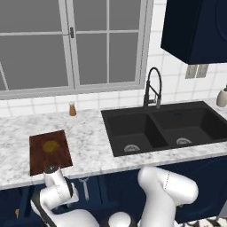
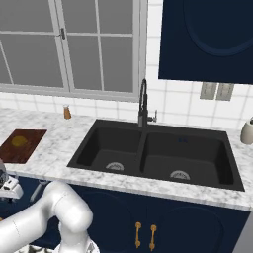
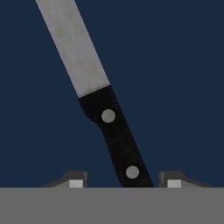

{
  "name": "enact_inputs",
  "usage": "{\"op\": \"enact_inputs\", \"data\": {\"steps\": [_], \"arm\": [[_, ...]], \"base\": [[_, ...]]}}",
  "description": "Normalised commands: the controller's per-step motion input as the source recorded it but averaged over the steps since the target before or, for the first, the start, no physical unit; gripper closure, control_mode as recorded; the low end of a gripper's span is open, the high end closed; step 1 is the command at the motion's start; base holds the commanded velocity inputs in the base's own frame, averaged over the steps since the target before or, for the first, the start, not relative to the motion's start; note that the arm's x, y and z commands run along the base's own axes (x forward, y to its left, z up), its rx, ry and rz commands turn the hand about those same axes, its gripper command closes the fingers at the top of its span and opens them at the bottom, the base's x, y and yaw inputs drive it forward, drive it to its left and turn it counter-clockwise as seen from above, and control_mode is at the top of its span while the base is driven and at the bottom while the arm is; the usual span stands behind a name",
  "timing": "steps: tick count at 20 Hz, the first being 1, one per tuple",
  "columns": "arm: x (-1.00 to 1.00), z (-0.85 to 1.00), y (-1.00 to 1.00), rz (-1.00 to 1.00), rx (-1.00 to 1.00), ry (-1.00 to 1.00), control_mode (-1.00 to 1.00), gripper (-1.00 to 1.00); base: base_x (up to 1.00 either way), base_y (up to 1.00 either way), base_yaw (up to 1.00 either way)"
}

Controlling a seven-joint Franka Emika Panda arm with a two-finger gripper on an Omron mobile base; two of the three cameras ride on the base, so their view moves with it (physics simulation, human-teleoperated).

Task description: Place the appropriate cutting tool for cutting the avocado skin on the cutting board.

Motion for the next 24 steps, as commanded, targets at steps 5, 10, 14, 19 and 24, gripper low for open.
{"op": "enact_inputs", "data": {"steps": [5, 10, 14, 19, 24], "arm": [[-0.49, -0.92, 0.0, 0.0, -0.09, 0.0, -1.0, 1.0], [-0.43, -0.51, 0.0, 0.0, -0.05, 0.0, -1.0, 1.0], [-0.59, -0.11, 0.0, 0.0, -0.01, -0.01, -1.0, 1.0], [-0.31, 0.7, 0.0, 0.0, 0.0, -0.03, -1.0, 1.0], [-0.55, 0.79, 0.0, 0.0, 0.04, -0.05, -1.0, 1.0]], "base": [[0.0, 0.0, 0.0], [0.0, 0.0, 0.0], [0.0, 0.0, 0.0], [0.0, 0.0, 0.0], [0.0, 0.0, 0.0]]}}
